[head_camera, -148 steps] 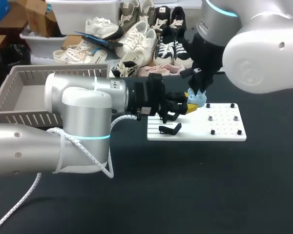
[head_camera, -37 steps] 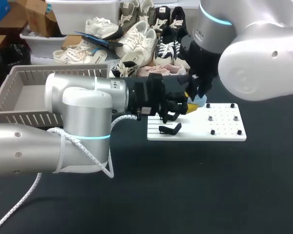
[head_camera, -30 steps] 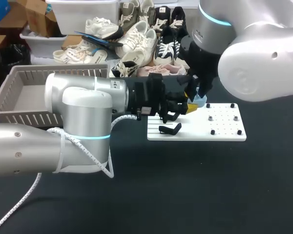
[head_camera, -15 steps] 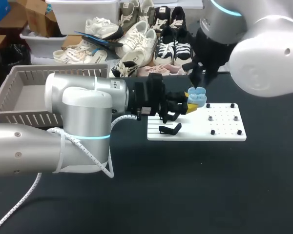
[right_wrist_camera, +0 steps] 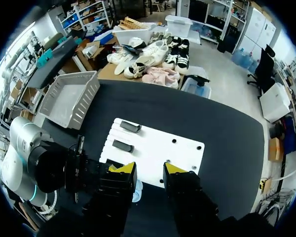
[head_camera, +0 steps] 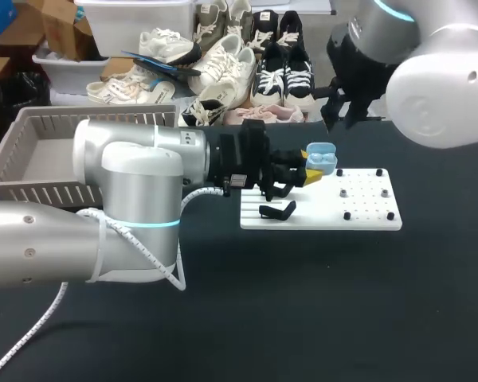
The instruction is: Pick up each earbud case from the left stands, insert the matching earbuds, close the lid, and place the case in the box.
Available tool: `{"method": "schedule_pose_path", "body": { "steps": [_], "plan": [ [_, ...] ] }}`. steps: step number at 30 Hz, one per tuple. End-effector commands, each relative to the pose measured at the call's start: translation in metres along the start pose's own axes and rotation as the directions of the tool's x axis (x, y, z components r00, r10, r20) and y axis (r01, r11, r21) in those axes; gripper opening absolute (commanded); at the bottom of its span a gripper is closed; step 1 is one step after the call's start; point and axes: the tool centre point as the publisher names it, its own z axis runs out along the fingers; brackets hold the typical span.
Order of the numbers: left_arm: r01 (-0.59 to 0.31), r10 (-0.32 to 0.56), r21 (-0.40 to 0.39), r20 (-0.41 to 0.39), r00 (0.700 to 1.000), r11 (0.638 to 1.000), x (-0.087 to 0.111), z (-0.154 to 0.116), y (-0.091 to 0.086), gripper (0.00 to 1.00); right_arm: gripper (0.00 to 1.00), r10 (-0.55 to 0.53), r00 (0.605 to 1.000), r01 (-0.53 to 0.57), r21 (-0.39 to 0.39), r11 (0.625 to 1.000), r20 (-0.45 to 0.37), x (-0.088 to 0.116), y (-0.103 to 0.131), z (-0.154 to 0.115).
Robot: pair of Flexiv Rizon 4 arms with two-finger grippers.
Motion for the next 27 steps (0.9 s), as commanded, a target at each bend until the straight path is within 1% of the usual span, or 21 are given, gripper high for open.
{"method": "schedule_pose_path", "body": {
  "steps": [1,6,10,18,27],
  "plan": [
    [-0.001,0.001,-0.003,0.004,1.000,1.000,0.001,0.000,-0.001,0.00,0.33,0.004,1.000,-0.004,0.008,1.000,-0.031,-0.011,0.004,0.014],
    [-0.001,0.001,-0.003,0.004,1.000,1.000,0.001,0.000,-0.001,0.00,0.32,0.013,0.998,-0.012,0.011,1.000,-0.062,-0.012,0.005,0.026],
    [-0.001,0.001,-0.003,0.004,1.000,1.000,0.001,0.000,-0.001,0.00,0.31,0.011,0.998,-0.011,0.006,1.000,-0.067,-0.008,0.007,0.028],
    [-0.001,0.001,-0.003,0.004,1.000,1.000,0.001,0.000,-0.001,0.00,0.29,0.015,0.997,-0.014,0.004,1.000,-0.071,0.003,0.004,0.025],
    [-0.001,0.001,-0.003,0.004,1.000,1.000,0.001,0.000,-0.001,0.00,0.29,0.018,0.998,-0.018,-0.002,1.000,-0.061,0.015,0.004,0.016]
  ]
}}
